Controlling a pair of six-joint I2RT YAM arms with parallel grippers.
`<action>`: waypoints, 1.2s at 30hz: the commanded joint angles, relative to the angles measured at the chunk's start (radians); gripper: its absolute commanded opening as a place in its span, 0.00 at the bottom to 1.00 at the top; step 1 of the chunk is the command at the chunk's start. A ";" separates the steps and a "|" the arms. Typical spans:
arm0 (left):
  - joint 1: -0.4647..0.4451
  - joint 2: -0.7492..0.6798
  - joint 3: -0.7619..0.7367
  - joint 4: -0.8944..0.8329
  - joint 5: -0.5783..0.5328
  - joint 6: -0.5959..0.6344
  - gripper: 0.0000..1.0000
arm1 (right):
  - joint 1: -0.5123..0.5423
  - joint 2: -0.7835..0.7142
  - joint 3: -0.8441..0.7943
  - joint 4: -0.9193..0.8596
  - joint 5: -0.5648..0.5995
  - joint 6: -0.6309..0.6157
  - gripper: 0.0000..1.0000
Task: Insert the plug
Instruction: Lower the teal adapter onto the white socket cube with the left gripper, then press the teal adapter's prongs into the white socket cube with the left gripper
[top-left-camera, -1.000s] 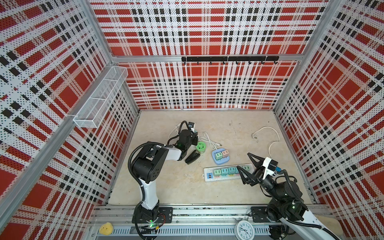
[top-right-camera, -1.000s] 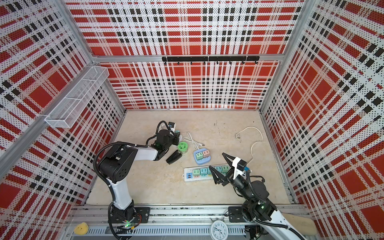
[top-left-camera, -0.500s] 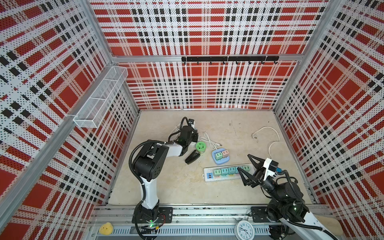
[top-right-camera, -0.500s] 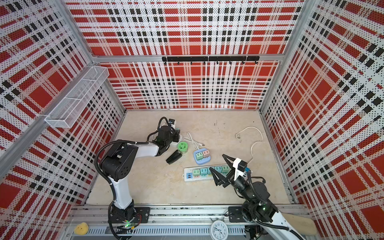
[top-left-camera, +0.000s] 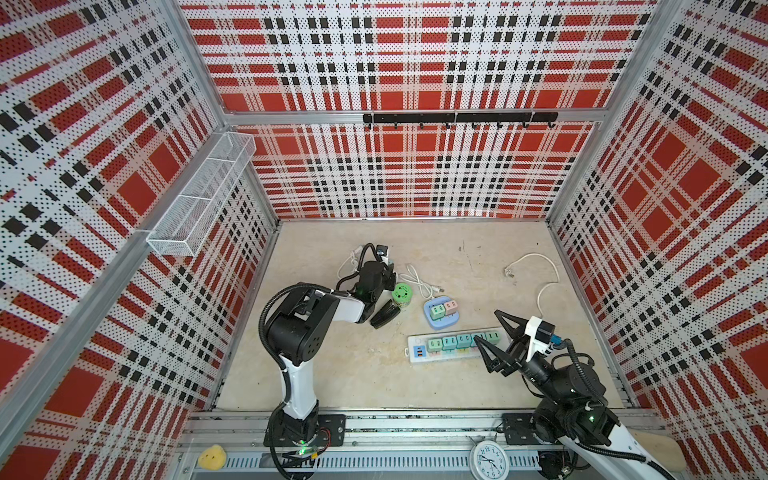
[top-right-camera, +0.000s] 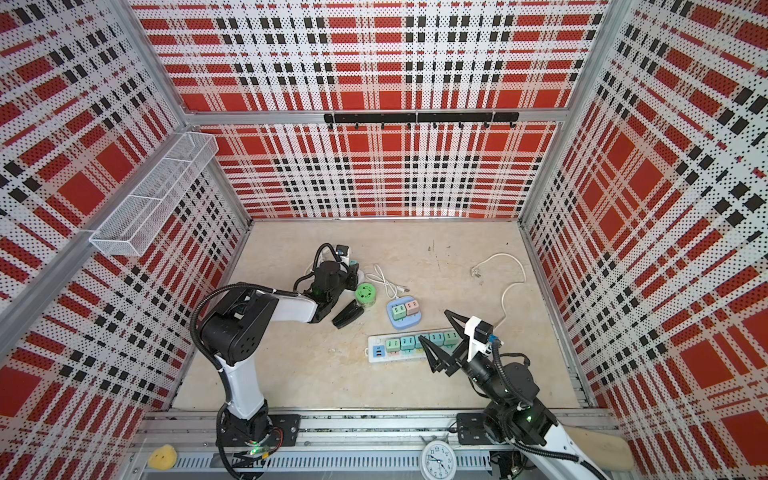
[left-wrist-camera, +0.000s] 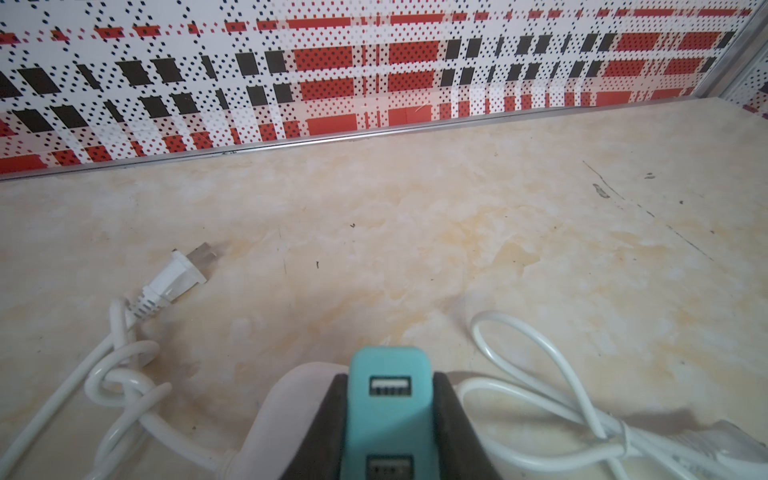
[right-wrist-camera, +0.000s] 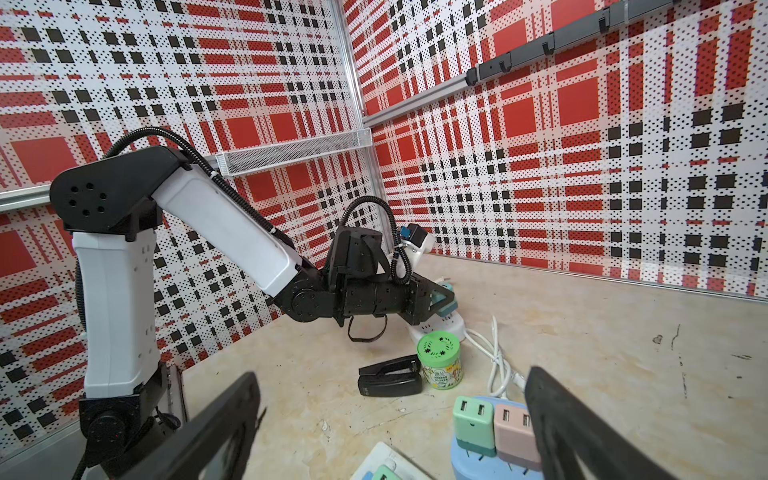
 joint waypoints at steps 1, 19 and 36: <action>0.004 0.013 -0.025 -0.103 -0.001 -0.002 0.00 | -0.002 -0.018 0.030 0.020 -0.001 0.006 1.00; 0.020 -0.089 -0.066 -0.126 0.057 0.011 0.00 | -0.003 -0.006 0.039 0.021 0.003 0.011 1.00; 0.073 -0.233 -0.131 -0.234 0.141 0.046 0.00 | -0.001 -0.019 0.034 0.048 -0.023 0.004 1.00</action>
